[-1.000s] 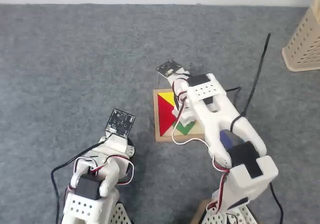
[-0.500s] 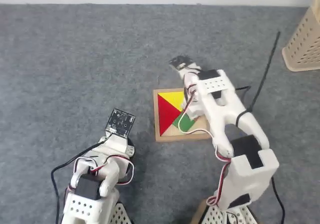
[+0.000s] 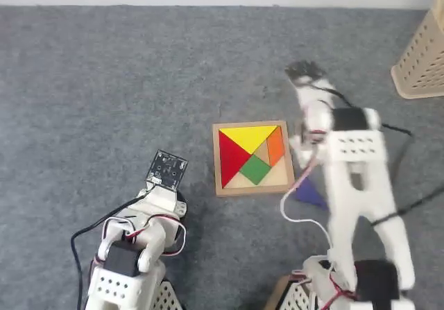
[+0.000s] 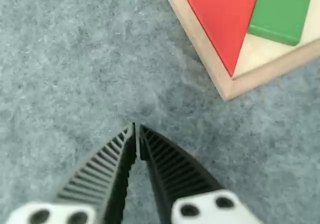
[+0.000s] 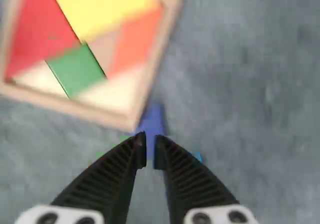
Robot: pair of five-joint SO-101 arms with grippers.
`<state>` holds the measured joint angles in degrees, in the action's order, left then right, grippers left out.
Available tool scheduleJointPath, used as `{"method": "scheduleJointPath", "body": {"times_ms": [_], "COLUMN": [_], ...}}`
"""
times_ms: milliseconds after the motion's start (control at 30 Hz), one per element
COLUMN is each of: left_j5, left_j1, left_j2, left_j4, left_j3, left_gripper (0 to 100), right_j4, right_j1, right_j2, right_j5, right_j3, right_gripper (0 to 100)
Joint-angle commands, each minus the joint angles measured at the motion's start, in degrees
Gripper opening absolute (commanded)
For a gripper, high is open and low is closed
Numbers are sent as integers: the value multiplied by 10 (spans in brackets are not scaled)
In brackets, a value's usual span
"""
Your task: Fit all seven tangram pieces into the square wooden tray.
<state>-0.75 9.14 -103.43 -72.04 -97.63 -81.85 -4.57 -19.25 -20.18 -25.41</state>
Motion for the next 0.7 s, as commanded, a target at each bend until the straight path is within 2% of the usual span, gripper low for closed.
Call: {"method": "scheduleJointPath", "body": {"times_ms": [0, 267, 400, 667], "left_j5": [4, 4, 4, 4], "left_j1": [0, 0, 0, 0], "left_j2": [-11, -11, -11, -11], "left_j4": [-4, -4, -4, -4], "left_j3": [11, 11, 11, 11], "left_gripper": [12, 12, 12, 12], "right_j4": [-28, 30, 36, 98], "right_j1": [77, 222, 240, 240], "right_j2": [-35, -34, -34, 28], "right_j5": [-62, -73, -81, -177], "right_j3": [-38, -124, -152, -198], "right_gripper": [105, 117, 117, 117]}}
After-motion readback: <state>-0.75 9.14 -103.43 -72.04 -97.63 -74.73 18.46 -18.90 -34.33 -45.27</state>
